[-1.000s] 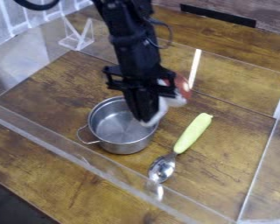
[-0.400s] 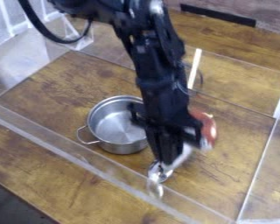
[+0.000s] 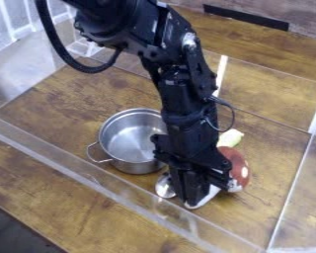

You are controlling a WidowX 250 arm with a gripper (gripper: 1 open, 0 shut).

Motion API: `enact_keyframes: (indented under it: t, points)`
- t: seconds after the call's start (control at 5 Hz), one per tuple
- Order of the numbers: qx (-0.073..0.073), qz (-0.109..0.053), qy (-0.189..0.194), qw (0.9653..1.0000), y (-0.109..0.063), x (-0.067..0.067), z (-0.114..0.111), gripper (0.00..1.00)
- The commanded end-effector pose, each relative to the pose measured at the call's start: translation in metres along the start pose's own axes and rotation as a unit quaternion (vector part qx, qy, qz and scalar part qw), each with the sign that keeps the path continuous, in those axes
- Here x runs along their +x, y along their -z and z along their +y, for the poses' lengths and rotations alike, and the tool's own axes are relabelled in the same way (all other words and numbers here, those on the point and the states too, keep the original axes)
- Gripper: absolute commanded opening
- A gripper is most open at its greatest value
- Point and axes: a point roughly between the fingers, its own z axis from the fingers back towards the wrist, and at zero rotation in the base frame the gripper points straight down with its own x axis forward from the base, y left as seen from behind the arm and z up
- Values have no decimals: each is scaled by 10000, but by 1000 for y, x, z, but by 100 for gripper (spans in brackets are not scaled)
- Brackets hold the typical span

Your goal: Put the mushroom in the silver pot

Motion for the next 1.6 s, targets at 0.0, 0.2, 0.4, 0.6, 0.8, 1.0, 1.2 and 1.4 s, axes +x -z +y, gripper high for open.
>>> enact_keyframes:
  t: [0.0,0.2,0.4,0.6,0.8,1.0,1.2,1.4]
  points:
    - [61,-106,290,9995,-14,2,0,0]
    - [111,-156,68,9998,-14,4,18,0]
    - [150,-208,-154,9996,-13,7,36,0]
    - [149,-194,16,9997,-12,10,38,0]
    - [142,-169,175,9996,-11,10,35,0]
    - [133,-151,315,9993,-9,10,33,0]
    - [159,-236,-57,9996,-6,7,20,0]
    - [302,-175,139,9993,-16,2,29,0]
